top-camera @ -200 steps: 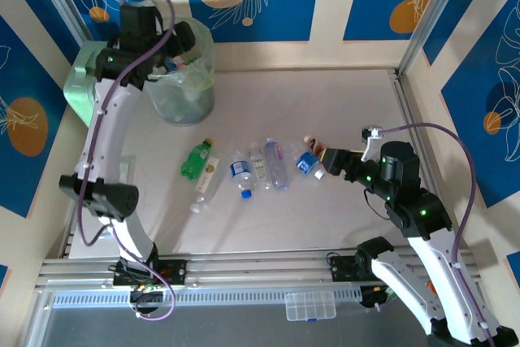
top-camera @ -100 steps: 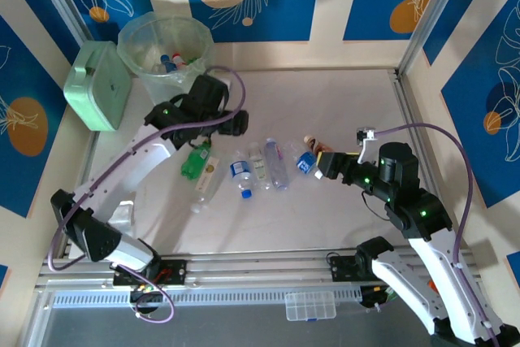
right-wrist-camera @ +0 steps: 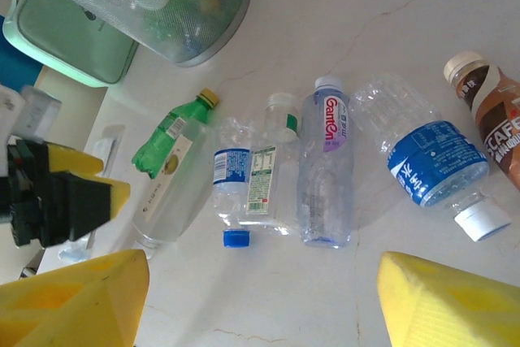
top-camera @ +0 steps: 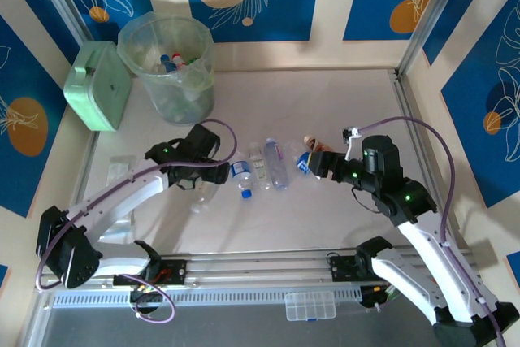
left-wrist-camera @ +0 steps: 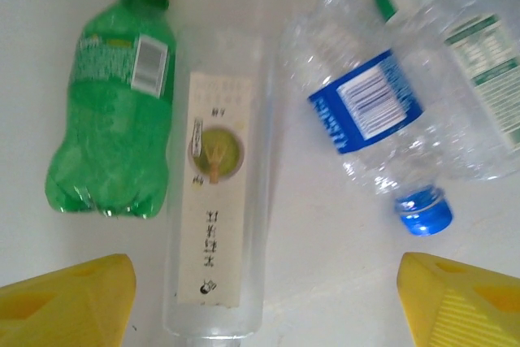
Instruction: Put the plastic bottles in the bin
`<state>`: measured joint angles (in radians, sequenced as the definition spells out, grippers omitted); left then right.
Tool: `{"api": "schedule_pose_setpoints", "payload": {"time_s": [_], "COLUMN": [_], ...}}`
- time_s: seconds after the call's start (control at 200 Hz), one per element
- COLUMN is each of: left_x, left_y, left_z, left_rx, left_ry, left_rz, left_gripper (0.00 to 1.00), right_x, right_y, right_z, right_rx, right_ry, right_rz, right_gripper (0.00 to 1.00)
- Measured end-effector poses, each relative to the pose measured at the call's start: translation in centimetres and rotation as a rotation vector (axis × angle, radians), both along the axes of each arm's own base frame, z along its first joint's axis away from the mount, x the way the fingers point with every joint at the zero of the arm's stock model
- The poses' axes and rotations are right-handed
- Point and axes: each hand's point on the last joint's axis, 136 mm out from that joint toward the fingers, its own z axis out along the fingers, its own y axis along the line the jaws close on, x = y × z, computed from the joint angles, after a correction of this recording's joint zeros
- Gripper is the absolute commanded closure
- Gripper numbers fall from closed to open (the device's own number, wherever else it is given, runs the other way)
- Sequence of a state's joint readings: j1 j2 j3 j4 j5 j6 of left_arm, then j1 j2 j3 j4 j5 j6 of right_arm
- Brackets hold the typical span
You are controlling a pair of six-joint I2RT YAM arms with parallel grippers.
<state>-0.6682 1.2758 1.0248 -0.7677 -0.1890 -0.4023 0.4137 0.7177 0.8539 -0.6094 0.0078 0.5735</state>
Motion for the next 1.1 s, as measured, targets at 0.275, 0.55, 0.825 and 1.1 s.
{"api": "schedule_pose_setpoints", "payload": {"time_s": [0.275, 0.55, 0.825, 1.1], "left_x": [-2.5, -1.4, -0.9, -0.6], "left_y": [2.5, 2.5, 2.0, 1.7], "left_z": [-5.4, -7.8, -10.4, -10.8], "left_rx": [0.061, 0.09, 0.102, 0.079], "left_ry": [0.101, 0.106, 0.138, 0.131], "left_rz": [0.104, 0.166, 0.184, 0.212], "left_gripper": [0.1, 0.1, 0.2, 0.37], "right_x": [0.4, 0.6, 0.5, 0.2], "right_y": [0.6, 0.8, 0.6, 0.3], "right_z": [-0.4, -1.0, -1.5, -2.8], "right_rx": [0.003, 0.0, -0.008, -0.019], "right_ry": [0.011, 0.016, 0.019, 0.033], "right_rz": [0.007, 0.009, 0.002, -0.008], "right_gripper": [0.25, 0.25, 0.25, 0.25]}}
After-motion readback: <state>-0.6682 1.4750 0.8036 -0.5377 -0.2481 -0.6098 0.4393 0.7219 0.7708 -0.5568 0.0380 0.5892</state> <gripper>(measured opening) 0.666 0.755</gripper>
